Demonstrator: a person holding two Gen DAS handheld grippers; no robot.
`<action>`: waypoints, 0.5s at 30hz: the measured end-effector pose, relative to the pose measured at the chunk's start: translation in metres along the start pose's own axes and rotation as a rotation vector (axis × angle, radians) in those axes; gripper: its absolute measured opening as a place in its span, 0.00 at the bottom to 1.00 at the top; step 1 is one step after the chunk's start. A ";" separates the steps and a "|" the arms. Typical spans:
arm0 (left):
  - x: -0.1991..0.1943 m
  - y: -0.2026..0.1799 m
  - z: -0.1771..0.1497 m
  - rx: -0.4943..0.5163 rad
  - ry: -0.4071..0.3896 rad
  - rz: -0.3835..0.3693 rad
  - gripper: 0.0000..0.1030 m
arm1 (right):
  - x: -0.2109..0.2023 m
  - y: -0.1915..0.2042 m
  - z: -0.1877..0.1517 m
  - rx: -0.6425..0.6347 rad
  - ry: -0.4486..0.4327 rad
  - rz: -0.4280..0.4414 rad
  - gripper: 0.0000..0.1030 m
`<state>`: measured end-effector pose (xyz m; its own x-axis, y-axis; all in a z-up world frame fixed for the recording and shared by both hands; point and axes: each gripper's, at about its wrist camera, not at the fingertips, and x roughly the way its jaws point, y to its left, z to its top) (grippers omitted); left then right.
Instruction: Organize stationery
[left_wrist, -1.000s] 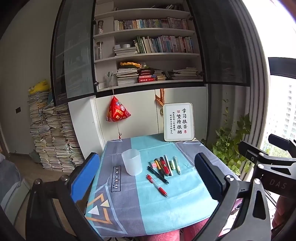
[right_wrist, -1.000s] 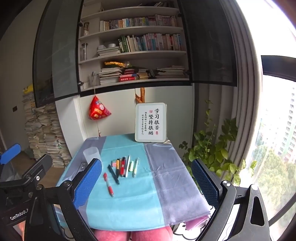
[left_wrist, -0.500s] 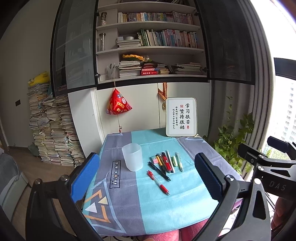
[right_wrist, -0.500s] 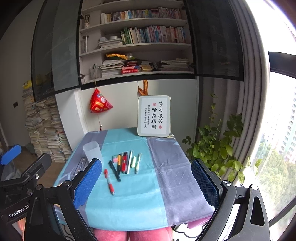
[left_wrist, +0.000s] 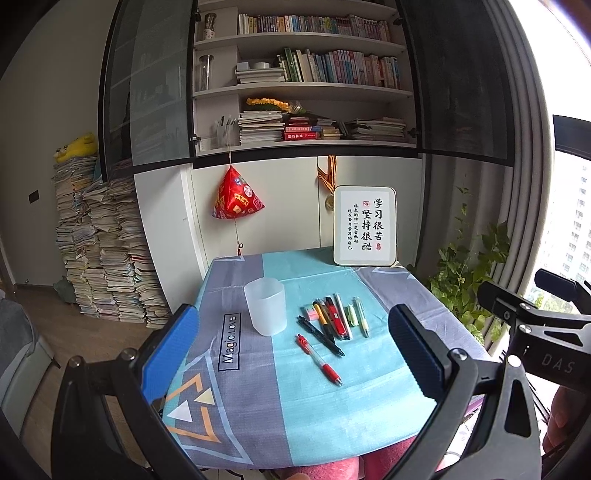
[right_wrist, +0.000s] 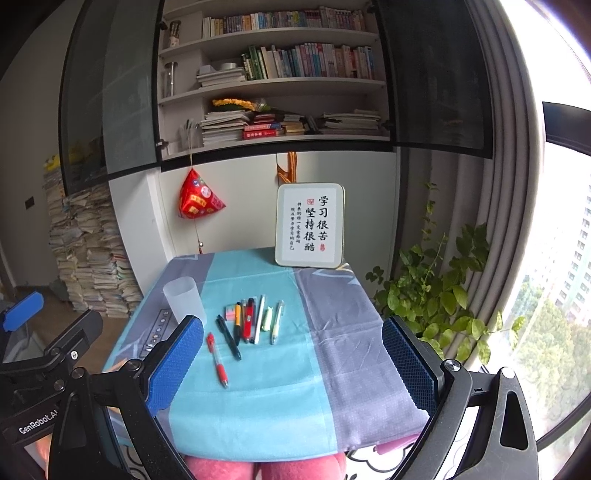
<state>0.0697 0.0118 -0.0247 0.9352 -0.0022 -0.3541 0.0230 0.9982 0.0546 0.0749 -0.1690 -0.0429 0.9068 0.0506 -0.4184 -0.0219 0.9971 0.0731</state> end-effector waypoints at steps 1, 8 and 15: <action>0.000 0.001 -0.002 -0.002 -0.001 0.000 0.99 | 0.001 0.001 0.001 -0.001 -0.001 0.000 0.95; 0.007 0.003 -0.002 0.000 0.010 -0.001 0.99 | 0.007 0.003 0.002 -0.006 0.005 0.000 0.95; 0.013 0.004 -0.004 -0.002 0.022 0.001 0.99 | 0.017 0.006 0.003 -0.014 0.017 0.001 0.95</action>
<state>0.0804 0.0156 -0.0326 0.9270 -0.0003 -0.3750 0.0219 0.9983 0.0534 0.0911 -0.1621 -0.0471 0.8997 0.0529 -0.4334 -0.0293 0.9977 0.0611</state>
